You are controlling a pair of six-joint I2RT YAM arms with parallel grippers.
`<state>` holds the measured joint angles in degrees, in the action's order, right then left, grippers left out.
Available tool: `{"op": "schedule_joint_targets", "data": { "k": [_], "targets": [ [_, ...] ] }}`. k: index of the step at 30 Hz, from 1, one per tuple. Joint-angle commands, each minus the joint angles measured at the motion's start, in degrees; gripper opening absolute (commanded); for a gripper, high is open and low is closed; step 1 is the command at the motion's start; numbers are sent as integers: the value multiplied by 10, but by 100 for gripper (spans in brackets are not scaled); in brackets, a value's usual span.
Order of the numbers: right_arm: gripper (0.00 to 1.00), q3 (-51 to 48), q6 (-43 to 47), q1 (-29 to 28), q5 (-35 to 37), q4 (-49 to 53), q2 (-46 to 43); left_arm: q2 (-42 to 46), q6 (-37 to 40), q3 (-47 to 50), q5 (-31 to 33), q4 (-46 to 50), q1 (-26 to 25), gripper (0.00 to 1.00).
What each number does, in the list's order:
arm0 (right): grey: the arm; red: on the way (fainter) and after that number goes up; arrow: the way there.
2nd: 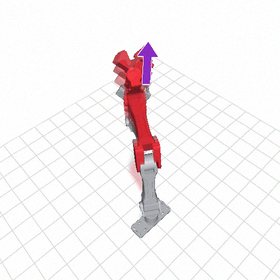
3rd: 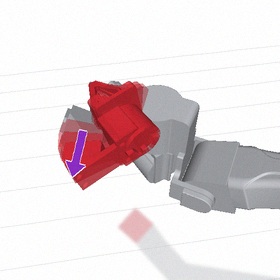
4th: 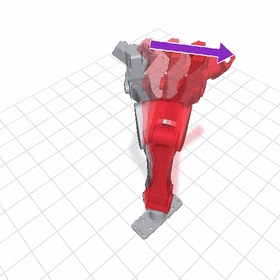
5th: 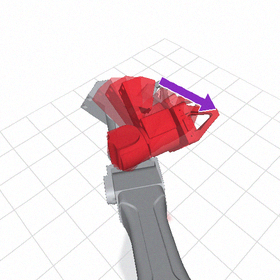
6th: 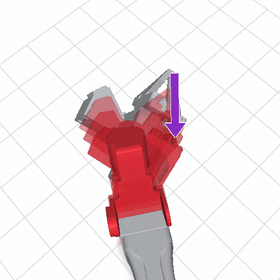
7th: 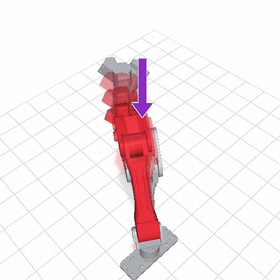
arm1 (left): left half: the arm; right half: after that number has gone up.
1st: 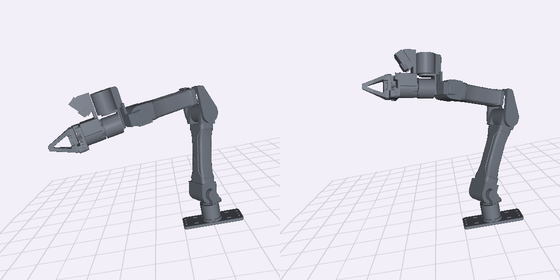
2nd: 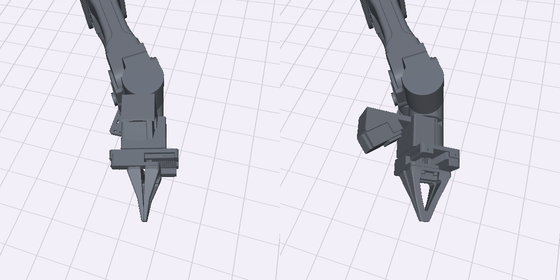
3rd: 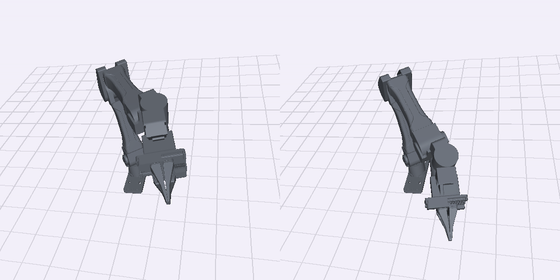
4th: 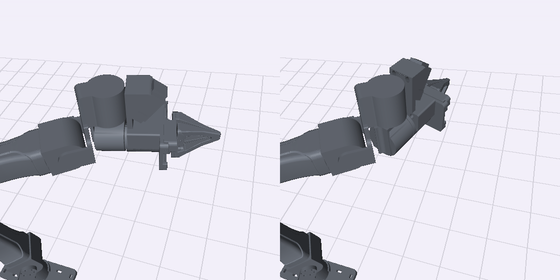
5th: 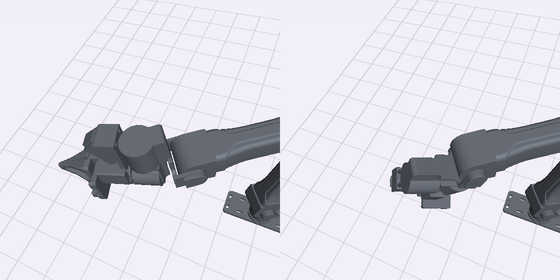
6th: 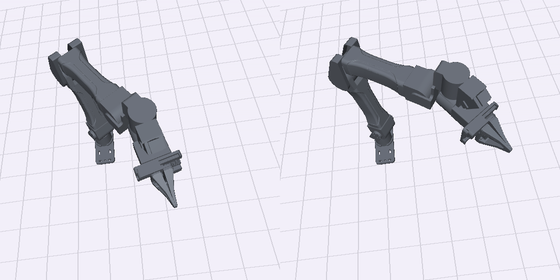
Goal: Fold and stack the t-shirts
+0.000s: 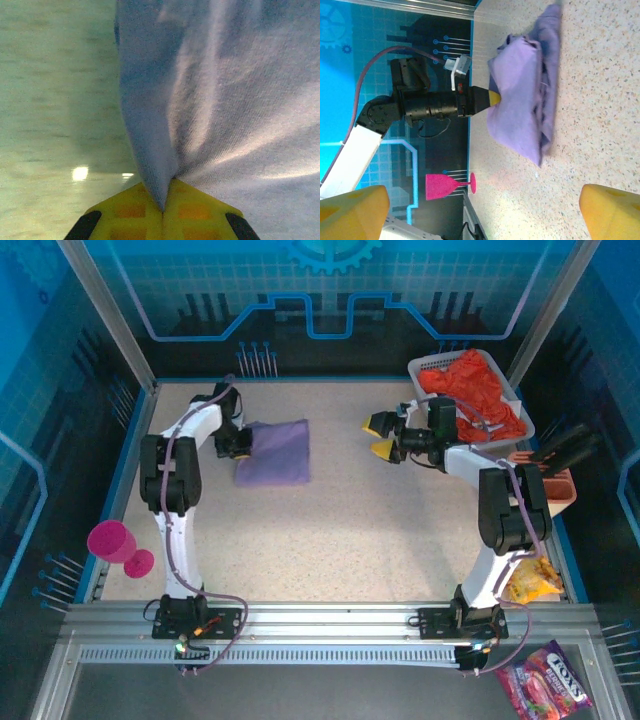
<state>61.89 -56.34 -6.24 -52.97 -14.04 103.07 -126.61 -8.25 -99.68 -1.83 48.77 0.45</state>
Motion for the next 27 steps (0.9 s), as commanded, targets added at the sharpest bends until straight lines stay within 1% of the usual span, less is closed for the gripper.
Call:
{"op": "schedule_joint_targets", "data": {
  "k": [1,4,7,10,12,13,16,18,20,24,25,27],
  "targets": [
    [98,-3,36,8,-5,46,-27,-2,51,-19,119,42,24,0],
    [98,-4,42,7,-3,57,-24,-10,81,-41,182,42,38,0],
    [98,6,63,4,-3,91,-23,-25,101,-67,199,37,62,0],
    [98,25,98,1,6,147,-25,-54,113,-111,235,51,88,0],
    [98,34,114,-3,11,171,-25,-80,122,-151,239,66,103,0],
    [98,38,118,-6,11,178,-23,-93,121,-168,239,72,112,0],
    [98,47,125,-11,14,196,-15,-120,108,-214,280,84,128,0],
    [98,51,131,-16,20,208,-14,-121,119,-217,293,65,132,0],
    [98,64,141,-23,25,228,-12,-123,133,-218,291,53,132,1],
    [98,76,144,-34,33,240,-10,-124,125,-211,300,39,132,4],
    [98,78,144,-37,33,241,-10,-125,123,-209,306,35,132,8],
    [98,78,145,-42,34,241,-10,-128,120,-212,324,36,132,32]
  ]
}}
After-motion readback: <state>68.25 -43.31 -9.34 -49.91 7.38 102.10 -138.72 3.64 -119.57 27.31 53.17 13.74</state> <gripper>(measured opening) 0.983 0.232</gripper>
